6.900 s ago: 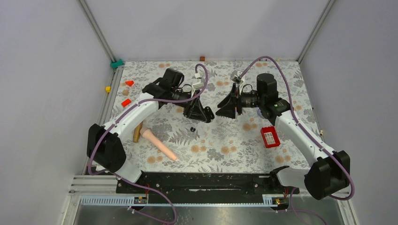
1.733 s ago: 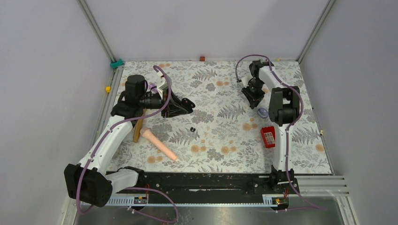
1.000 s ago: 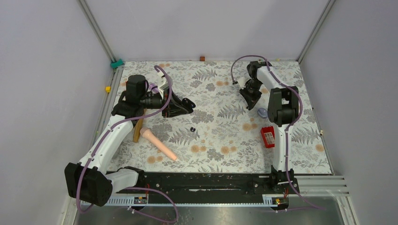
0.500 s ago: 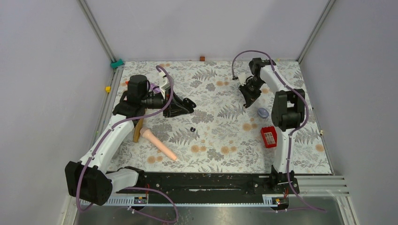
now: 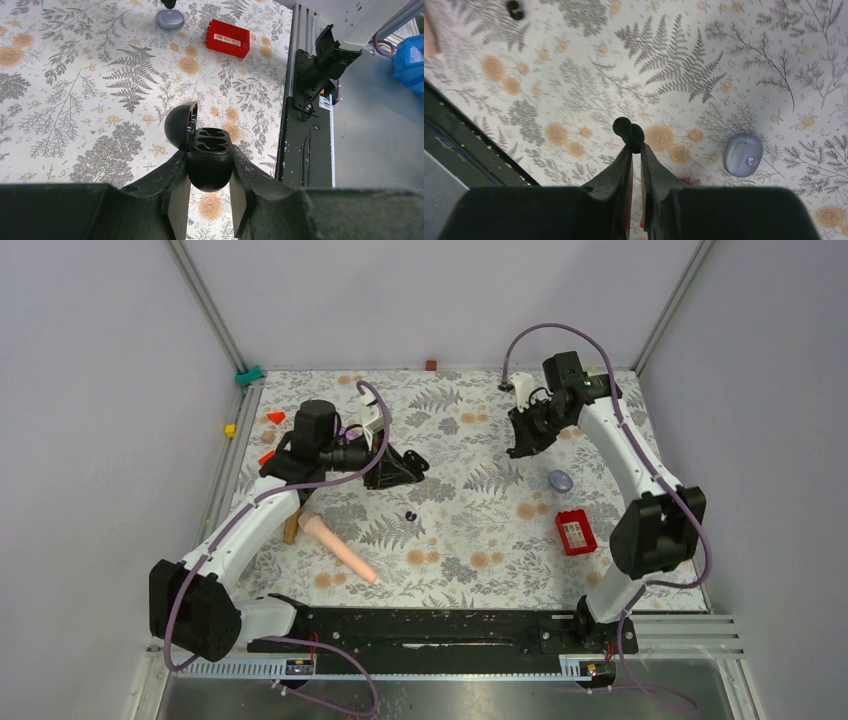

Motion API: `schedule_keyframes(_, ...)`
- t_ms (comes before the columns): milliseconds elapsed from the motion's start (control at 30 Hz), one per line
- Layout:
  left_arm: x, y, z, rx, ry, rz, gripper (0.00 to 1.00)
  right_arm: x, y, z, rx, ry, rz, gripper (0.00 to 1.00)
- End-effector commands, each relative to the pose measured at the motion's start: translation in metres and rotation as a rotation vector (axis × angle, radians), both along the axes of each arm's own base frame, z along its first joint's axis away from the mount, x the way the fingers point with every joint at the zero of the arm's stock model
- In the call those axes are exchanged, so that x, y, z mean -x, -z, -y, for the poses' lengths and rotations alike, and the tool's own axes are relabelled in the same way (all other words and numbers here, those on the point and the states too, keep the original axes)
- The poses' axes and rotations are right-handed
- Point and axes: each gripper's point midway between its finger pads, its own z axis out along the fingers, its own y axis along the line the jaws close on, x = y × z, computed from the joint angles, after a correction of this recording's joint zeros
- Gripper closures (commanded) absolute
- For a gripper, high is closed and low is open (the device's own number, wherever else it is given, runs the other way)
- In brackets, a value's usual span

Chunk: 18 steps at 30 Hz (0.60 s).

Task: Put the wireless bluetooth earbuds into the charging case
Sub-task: Pick up the earbud from the center of the board, then place the earbud in the charging case.

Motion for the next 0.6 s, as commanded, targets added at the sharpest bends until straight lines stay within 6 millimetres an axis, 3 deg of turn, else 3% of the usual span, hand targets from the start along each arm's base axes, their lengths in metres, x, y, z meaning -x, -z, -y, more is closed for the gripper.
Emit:
schedule_keyframes(0, -0.011, -0.003, 0.007, -0.003, -0.014, 0.039, 0.97, 0.016, -0.038, -0.029, -0.125, 0.000, 0.068, 0.96)
schedule_keyframes(333, -0.023, 0.016, 0.022, -0.084, -0.027, 0.013, 0.98, 0.054, -0.091, -0.078, -0.270, -0.045, 0.140, 0.96)
schedule_keyframes(567, -0.015, 0.019, 0.031, -0.086, 0.023, -0.011, 0.98, 0.071, -0.104, -0.111, -0.318, -0.074, 0.137, 0.96)
